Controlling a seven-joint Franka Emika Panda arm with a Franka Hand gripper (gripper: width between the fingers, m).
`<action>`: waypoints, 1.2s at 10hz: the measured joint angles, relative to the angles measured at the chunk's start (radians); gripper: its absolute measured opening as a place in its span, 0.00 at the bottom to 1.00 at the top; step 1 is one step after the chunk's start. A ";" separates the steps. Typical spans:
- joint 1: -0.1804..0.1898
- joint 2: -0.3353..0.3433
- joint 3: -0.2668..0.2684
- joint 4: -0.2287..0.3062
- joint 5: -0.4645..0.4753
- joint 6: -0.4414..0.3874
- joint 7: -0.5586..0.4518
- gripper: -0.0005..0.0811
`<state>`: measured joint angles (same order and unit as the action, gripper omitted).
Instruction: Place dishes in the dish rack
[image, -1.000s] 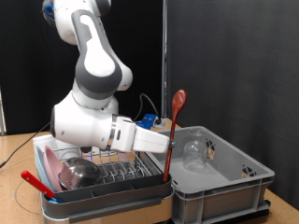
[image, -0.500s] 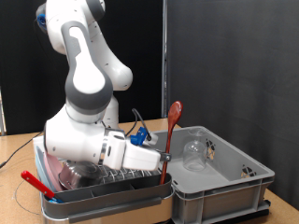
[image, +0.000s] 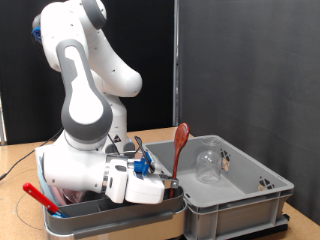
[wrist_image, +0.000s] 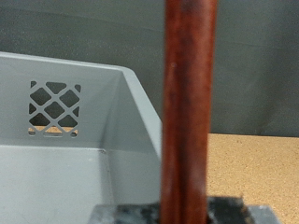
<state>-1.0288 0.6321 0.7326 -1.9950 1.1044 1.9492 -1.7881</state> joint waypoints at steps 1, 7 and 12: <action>0.004 0.001 -0.001 0.005 -0.004 0.002 0.000 0.10; 0.039 0.029 0.002 0.048 -0.014 -0.024 -0.008 0.74; 0.058 0.032 0.073 0.076 0.000 -0.103 -0.071 0.99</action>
<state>-0.9705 0.6638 0.8053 -1.9194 1.1041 1.8462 -1.8595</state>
